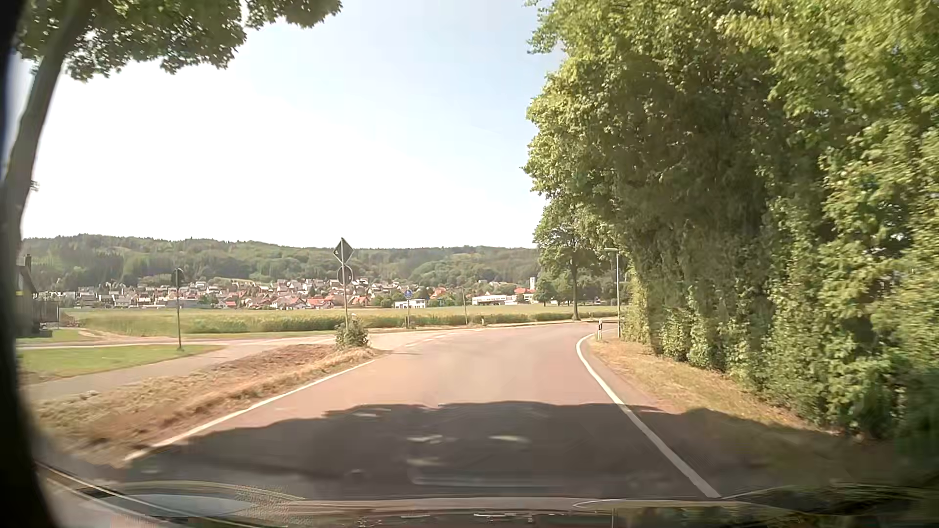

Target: Follow the waypoints while adhering to traffic rules and regulations

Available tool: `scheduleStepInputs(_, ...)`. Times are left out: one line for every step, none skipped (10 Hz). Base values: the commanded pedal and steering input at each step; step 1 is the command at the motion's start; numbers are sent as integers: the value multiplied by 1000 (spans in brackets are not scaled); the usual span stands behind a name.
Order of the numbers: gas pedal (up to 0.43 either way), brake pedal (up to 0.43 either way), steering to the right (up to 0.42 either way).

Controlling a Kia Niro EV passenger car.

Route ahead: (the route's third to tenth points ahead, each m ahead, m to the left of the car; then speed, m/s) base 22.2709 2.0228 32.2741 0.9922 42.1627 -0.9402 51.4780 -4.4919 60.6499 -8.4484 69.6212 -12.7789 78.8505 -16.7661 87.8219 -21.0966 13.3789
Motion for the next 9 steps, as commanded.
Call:
scheduleStepInputs(177, 0, 10)
scheduleStepInputs(177, 0, 12)
scheduleStepInputs(177, 0, 17)
scheduleStepInputs(177, 0, 22)
scheduleStepInputs(177, 0, 27)
scheduleStepInputs(189, 0, 28)
scheduleStepInputs(189, 0, 29)
scheduleStepInputs(189, 0, 32)
scheduleStepInputs(189, 0, 36)
